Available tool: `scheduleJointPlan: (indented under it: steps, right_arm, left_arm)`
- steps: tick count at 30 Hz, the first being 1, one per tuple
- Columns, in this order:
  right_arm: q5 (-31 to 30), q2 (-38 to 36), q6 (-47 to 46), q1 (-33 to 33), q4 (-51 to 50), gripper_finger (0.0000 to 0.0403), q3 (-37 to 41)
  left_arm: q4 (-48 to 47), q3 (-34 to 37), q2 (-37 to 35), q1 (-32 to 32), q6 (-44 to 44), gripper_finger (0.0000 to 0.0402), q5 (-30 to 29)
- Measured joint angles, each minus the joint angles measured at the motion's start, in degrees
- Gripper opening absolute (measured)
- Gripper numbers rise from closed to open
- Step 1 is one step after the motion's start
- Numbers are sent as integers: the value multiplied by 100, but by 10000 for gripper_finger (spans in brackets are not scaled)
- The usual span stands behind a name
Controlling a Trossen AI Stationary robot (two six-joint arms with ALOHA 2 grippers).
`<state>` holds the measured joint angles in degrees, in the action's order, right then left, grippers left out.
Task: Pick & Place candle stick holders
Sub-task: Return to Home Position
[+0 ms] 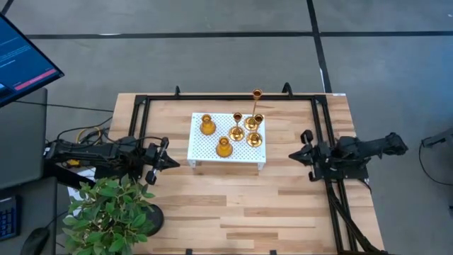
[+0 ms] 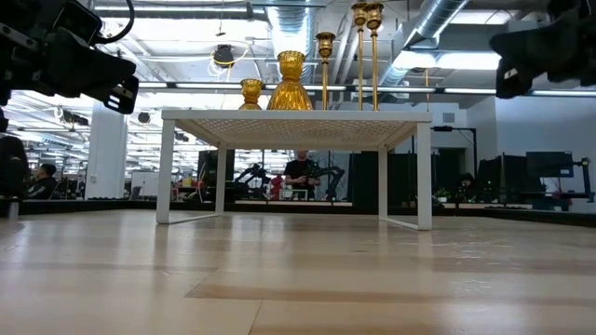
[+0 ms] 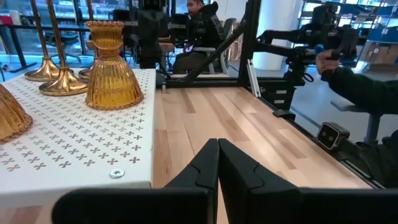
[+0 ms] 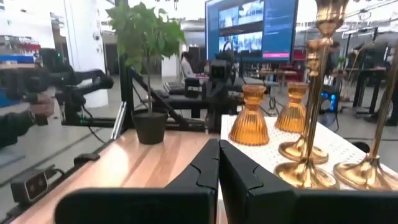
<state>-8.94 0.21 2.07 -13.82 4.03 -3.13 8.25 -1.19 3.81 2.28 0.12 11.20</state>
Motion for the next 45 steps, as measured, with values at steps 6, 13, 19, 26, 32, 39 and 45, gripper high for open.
scheduleJointPlan:
  steps: [6,13,19,26,32,39,45]
  right_arm:
    - [-4,9,-2,-2,289,0,268]
    - [-10,1,137,-2,175,0,270]
    - [-148,11,136,17,49,0,273]
    - [-148,11,136,15,73,0,275]
    - [-150,11,136,15,73,0,277]
    - [-152,13,136,15,73,0,277]
    - [-154,13,136,15,73,0,279]
  left_arm:
    - [-2,0,0,0,6,8,0]
    - [-2,0,0,0,100,8,0]
    - [-3,0,0,0,105,8,-30]
    - [-2,0,0,0,96,8,-44]
    - [-2,0,0,0,94,8,-44]
    - [-1,0,0,0,94,8,-43]
    - [1,0,0,0,94,8,-44]
